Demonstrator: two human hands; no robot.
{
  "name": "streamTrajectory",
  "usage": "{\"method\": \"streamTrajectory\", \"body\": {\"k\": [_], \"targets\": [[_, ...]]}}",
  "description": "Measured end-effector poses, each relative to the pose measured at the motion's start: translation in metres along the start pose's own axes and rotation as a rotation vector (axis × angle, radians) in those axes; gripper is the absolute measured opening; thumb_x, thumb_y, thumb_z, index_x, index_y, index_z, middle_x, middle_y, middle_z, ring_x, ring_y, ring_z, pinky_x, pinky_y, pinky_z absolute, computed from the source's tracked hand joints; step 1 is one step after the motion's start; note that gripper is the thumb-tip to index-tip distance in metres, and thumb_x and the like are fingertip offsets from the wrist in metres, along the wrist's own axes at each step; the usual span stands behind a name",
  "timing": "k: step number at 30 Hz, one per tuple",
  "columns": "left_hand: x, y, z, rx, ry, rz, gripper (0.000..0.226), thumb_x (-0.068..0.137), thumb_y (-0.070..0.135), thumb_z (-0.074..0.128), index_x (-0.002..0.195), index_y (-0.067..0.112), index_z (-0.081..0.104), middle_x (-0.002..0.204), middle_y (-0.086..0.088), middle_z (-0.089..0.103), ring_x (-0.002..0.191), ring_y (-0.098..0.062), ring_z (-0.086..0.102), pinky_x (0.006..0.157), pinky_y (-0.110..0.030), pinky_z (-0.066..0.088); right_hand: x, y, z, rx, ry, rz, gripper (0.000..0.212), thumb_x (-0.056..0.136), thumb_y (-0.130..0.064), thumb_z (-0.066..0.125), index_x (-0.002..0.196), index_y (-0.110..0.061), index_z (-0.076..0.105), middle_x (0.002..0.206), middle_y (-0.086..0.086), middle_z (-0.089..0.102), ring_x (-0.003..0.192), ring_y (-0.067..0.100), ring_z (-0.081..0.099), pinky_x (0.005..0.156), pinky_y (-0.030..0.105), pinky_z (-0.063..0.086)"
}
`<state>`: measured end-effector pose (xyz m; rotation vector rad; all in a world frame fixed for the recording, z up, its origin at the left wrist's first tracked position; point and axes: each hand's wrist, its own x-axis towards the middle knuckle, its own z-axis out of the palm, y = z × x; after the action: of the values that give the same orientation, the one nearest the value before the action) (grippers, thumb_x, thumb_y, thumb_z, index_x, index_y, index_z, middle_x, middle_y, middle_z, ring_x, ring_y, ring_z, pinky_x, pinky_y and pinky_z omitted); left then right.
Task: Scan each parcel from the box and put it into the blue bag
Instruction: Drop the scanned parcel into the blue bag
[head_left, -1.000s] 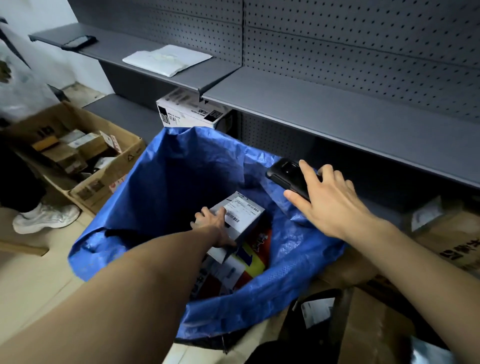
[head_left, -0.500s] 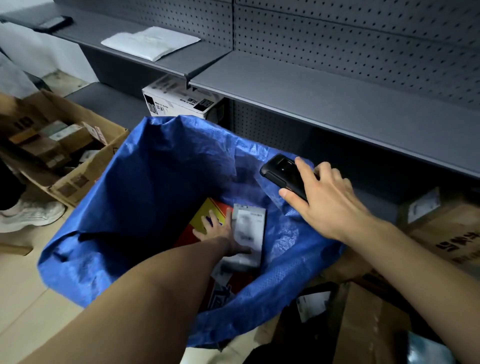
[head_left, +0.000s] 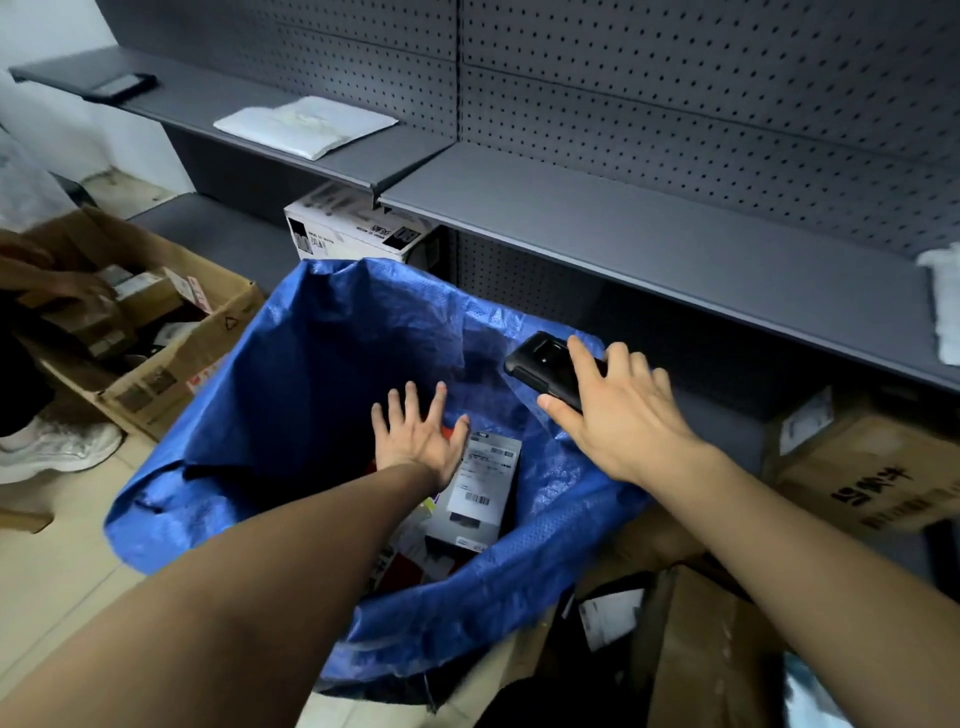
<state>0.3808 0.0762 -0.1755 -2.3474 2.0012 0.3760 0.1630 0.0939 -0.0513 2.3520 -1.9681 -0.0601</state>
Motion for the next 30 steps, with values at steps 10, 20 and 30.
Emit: {"method": "streamTrajectory", "body": {"k": [10, 20, 30], "targets": [[-0.047, 0.029, -0.059, -0.197, 0.088, 0.009, 0.065, 0.099, 0.061, 0.014, 0.158, 0.035, 0.001, 0.166, -0.005, 0.002, 0.152, -0.028, -0.003, 0.122, -0.049, -0.002, -0.038, 0.012, -0.016, -0.027, 0.082, 0.187, 0.08, 0.097, -0.066, 0.029, 0.158, -0.015, 0.017, 0.134, 0.017, 0.042, 0.117, 0.035, 0.044, 0.099, 0.049, 0.035], [-0.105, 0.099, -0.105, -0.195, 0.224, 0.229, 0.064, 0.099, 0.061, 0.015, 0.157, 0.036, 0.007, 0.166, -0.005, 0.006, 0.152, -0.03, -0.001, 0.121, -0.052, -0.003, -0.105, 0.082, -0.032, -0.02, 0.083, 0.4, 0.081, 0.096, -0.068, 0.029, 0.157, -0.016, 0.018, 0.137, 0.02, 0.041, 0.121, 0.039, 0.043, 0.1, 0.051, 0.036], [-0.17, 0.199, -0.092, -0.177, 0.253, 0.456, 0.064, 0.1, 0.061, 0.02, 0.157, 0.037, 0.008, 0.166, -0.004, 0.008, 0.152, -0.029, -0.001, 0.121, -0.05, -0.004, -0.195, 0.166, -0.038, 0.0, 0.079, 0.591, 0.081, 0.097, -0.068, 0.029, 0.157, -0.015, 0.018, 0.143, 0.022, 0.037, 0.128, 0.04, 0.039, 0.103, 0.052, 0.033]]}}
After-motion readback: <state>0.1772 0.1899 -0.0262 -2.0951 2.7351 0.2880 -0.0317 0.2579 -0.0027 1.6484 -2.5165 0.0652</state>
